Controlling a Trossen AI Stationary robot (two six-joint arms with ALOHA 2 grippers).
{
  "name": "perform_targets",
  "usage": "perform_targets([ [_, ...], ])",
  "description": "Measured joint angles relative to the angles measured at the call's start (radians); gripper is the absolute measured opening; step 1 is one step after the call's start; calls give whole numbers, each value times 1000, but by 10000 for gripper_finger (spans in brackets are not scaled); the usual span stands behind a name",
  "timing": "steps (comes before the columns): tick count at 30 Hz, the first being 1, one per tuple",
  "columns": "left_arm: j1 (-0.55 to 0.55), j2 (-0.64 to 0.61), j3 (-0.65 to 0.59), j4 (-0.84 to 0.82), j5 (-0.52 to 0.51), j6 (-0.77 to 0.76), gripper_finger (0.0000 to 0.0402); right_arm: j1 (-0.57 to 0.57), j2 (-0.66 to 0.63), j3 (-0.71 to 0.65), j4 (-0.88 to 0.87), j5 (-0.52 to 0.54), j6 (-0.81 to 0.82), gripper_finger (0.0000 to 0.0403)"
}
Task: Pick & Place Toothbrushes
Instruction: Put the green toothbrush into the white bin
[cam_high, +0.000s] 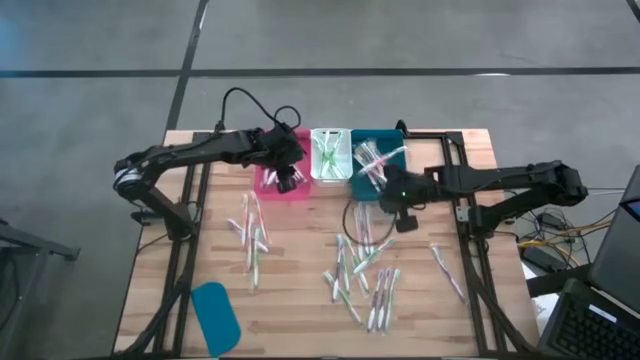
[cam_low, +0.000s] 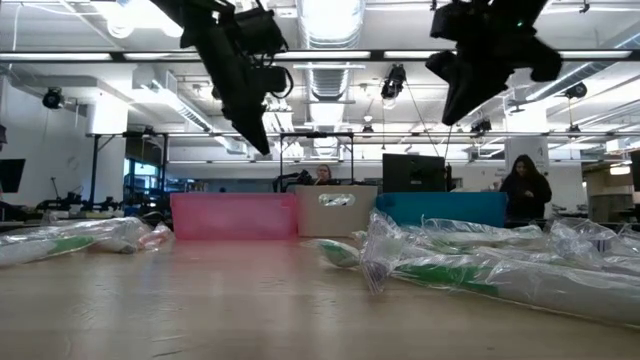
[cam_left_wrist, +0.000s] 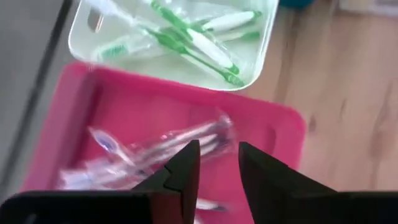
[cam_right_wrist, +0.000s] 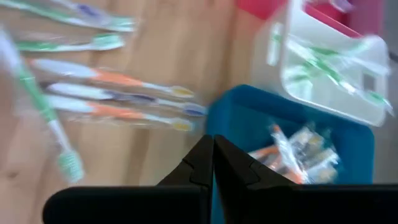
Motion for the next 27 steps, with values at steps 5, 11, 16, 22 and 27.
perform_targets([
  [5,-41,-16,0,14,0,-158,97,122,0,-8,-7,0,-2,8],
  [11,-152,-18,-19,164,0,-246,77,258,3,-47,-2,0,66,8],
  [16,-233,-19,-70,305,2,-242,67,344,54,-51,63,-1,255,9],
  [22,-275,-19,-105,350,1,-257,70,404,183,-50,109,-5,246,45],
  [27,-287,-19,-109,356,1,-286,73,402,294,-44,147,-6,275,97],
])
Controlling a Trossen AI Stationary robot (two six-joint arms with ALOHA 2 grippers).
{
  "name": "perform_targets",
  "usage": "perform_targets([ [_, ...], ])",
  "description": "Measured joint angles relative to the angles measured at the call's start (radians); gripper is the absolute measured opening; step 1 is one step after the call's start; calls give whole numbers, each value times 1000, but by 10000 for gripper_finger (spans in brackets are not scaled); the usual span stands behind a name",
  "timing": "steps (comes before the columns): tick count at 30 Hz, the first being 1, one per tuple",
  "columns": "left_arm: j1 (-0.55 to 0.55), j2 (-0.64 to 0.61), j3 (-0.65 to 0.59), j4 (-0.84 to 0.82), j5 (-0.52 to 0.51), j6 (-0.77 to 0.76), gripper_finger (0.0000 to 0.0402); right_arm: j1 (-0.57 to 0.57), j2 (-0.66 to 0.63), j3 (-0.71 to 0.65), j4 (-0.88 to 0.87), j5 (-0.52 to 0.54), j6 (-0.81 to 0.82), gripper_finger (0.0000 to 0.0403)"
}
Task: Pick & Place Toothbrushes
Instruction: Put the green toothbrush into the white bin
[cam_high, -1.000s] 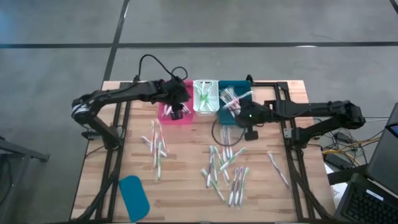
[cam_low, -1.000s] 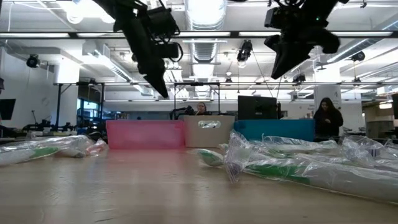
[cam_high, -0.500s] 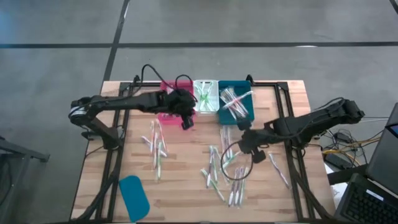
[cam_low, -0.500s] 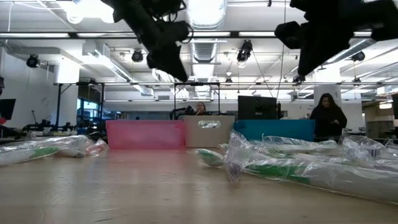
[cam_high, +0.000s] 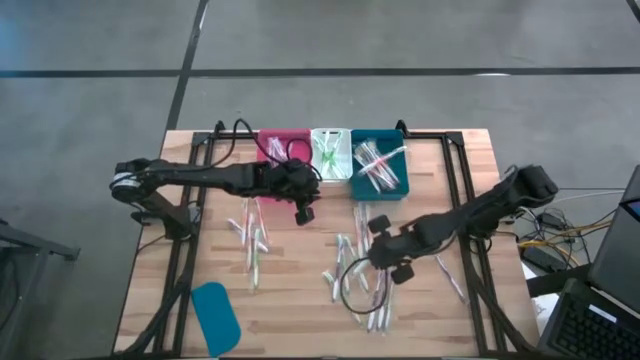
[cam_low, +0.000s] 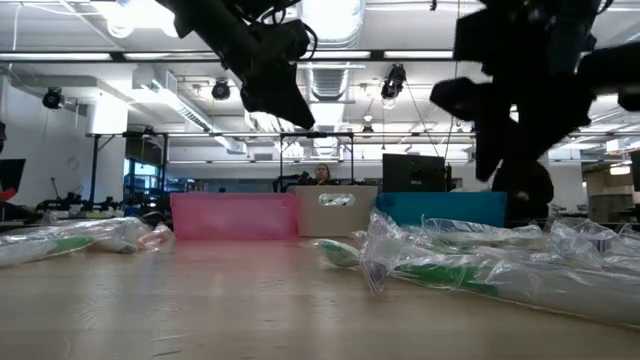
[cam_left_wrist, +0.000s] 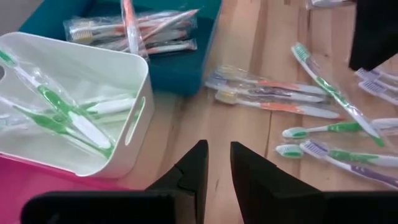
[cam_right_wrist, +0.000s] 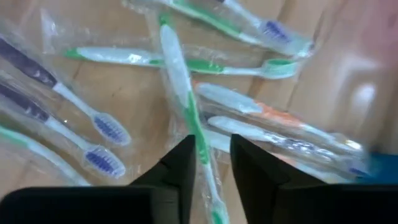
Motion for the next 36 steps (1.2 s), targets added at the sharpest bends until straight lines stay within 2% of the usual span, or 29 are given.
perform_targets([
  [8,-2,0,-24,5,0,-67,67,2,137,21,20,0,40,158],
  [17,-5,0,-36,6,0,-69,71,2,214,31,22,0,40,168],
  [22,-6,0,-39,5,-1,-69,71,2,212,31,17,-20,40,131],
  [32,-6,0,-39,5,-1,-66,70,3,201,35,8,-138,38,19],
  [36,-6,0,-39,5,-1,-65,71,3,198,64,-45,-152,14,11],
])
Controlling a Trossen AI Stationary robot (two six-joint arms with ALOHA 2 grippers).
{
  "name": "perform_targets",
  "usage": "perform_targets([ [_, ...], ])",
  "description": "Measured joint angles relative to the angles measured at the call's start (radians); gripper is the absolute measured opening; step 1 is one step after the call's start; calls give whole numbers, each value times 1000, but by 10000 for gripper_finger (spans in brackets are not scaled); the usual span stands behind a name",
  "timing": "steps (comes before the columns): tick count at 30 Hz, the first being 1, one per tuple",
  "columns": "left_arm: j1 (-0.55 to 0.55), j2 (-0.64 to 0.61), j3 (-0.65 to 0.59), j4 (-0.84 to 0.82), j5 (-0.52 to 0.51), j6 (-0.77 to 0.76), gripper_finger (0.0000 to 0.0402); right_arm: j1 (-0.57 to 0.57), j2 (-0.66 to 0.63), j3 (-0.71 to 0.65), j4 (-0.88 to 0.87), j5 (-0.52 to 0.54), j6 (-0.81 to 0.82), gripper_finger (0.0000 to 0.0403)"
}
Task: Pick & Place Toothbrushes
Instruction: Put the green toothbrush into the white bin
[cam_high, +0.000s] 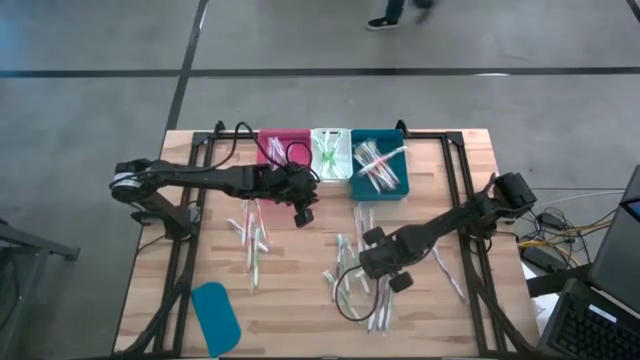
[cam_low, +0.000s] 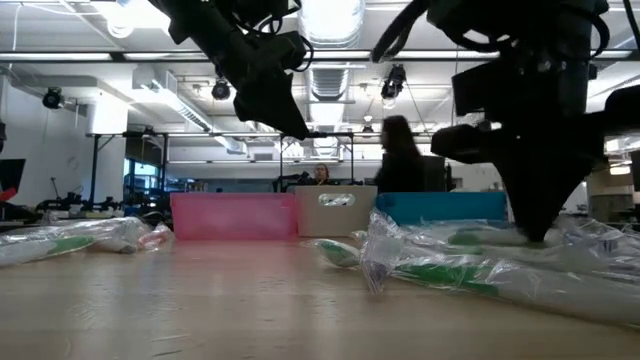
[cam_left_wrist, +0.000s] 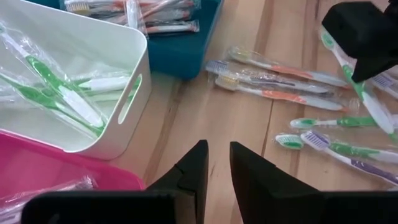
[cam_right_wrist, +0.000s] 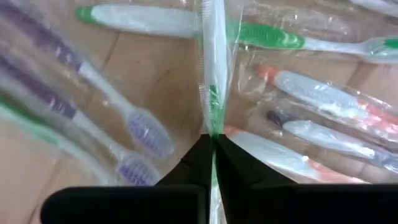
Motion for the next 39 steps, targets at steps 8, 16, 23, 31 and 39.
perform_targets([
  [8,-1,-35,0,7,-2,-1,67,0,-49,76,-140,140,-166,8],
  [16,-2,-69,0,52,-17,-17,66,-29,-67,150,-226,451,-595,8],
  [23,-4,-132,-101,197,-30,-19,65,-159,-67,171,-203,594,-870,8],
  [31,-4,-292,-266,349,-31,-18,64,-372,-67,226,-74,600,-1212,8],
  [39,-4,-446,-366,367,-39,-10,63,-568,-66,329,46,332,-1376,8],
])
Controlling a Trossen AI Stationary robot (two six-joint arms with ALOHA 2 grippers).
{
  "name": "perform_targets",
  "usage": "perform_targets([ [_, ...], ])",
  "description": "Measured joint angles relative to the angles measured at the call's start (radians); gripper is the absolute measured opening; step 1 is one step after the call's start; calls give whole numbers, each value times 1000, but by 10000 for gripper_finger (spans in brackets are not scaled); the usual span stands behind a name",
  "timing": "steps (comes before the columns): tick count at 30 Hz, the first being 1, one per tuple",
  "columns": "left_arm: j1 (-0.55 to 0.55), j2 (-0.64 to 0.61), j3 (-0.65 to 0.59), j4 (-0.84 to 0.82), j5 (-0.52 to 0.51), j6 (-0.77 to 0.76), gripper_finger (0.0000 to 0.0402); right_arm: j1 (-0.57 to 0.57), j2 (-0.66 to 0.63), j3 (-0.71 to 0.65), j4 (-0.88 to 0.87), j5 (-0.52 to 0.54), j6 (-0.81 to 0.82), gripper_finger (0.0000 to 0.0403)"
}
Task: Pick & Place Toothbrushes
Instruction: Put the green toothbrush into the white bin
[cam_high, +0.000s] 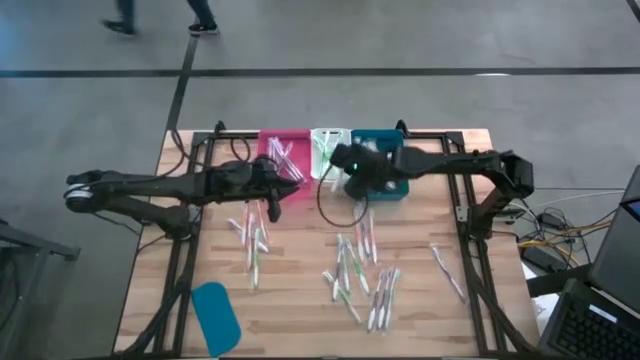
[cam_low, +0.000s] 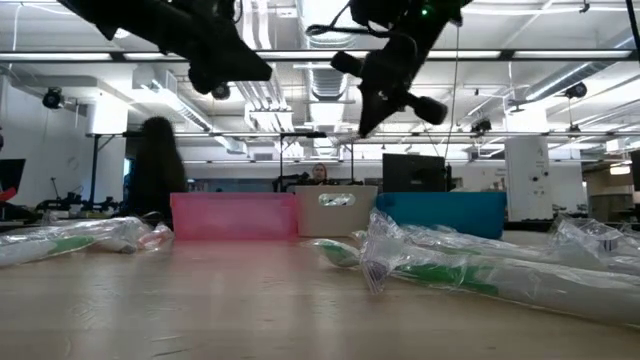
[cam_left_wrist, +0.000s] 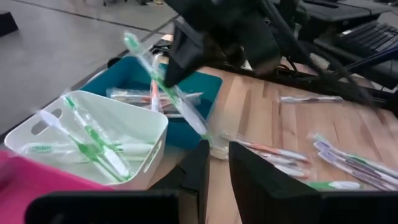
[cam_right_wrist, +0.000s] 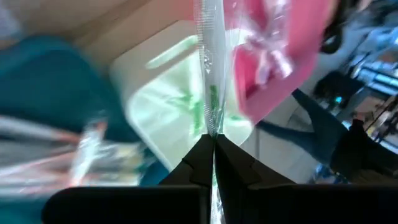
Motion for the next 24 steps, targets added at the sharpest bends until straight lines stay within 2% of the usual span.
perform_targets([
  [4,0,-32,-25,1,0,0,62,-92,13,17,98,-154,-54,8],
  [8,2,-37,-33,2,-8,19,62,-159,55,33,147,-221,-87,8],
  [13,2,-32,-52,-3,-8,29,62,-197,127,49,177,-226,-170,8],
  [24,2,-34,-34,18,-8,44,62,-236,273,119,181,-238,-219,9],
])
